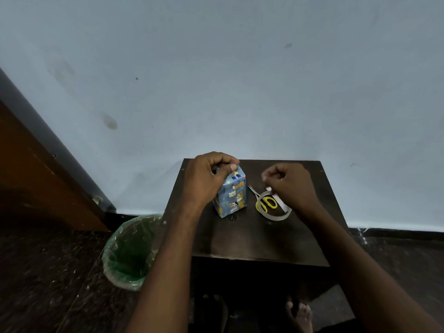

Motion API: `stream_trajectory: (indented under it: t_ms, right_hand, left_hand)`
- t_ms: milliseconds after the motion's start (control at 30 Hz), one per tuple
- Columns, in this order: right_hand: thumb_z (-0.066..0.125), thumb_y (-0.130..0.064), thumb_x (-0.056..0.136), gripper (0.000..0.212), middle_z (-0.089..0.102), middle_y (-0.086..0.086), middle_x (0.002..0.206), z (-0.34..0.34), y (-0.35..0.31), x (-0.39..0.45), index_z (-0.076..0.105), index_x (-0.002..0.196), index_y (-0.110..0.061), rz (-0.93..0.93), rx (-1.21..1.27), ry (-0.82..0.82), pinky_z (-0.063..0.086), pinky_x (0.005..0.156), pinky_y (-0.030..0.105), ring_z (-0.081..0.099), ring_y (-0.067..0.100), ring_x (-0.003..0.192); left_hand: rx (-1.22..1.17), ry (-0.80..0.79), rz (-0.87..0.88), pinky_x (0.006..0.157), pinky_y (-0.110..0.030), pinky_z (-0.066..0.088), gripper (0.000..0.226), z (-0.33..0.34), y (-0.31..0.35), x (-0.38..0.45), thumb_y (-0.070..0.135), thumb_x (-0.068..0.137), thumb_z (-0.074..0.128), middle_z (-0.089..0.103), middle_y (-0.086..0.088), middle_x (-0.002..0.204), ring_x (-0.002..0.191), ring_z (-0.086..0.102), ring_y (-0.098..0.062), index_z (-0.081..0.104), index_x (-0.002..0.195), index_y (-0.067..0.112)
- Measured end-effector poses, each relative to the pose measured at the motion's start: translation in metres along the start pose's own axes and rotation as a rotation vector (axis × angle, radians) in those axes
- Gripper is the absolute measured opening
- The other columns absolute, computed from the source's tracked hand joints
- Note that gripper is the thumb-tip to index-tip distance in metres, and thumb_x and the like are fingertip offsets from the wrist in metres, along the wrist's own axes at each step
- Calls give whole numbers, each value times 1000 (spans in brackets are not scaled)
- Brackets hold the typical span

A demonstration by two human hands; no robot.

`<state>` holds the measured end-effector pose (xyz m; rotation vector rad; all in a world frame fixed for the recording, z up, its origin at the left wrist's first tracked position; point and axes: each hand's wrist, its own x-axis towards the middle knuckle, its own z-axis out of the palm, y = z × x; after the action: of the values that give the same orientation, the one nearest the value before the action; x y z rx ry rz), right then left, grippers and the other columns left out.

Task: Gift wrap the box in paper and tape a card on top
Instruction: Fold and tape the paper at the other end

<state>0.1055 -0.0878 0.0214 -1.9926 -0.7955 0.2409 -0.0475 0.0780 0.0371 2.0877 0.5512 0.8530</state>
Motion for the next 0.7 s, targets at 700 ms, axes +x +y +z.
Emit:
stream_trajectory:
  t_ms: [700]
  right_hand:
    - [85,-32,82,26,67,-5,61,-14,-5,-38,68,68,-19,-10,-122,29,46,61,29,65,13,63]
  left_hand:
    - [246,-95,164,86,-32,58,35,16,23,-12,-2,93,64,76,17,99,95,67,-2,84,102,26]
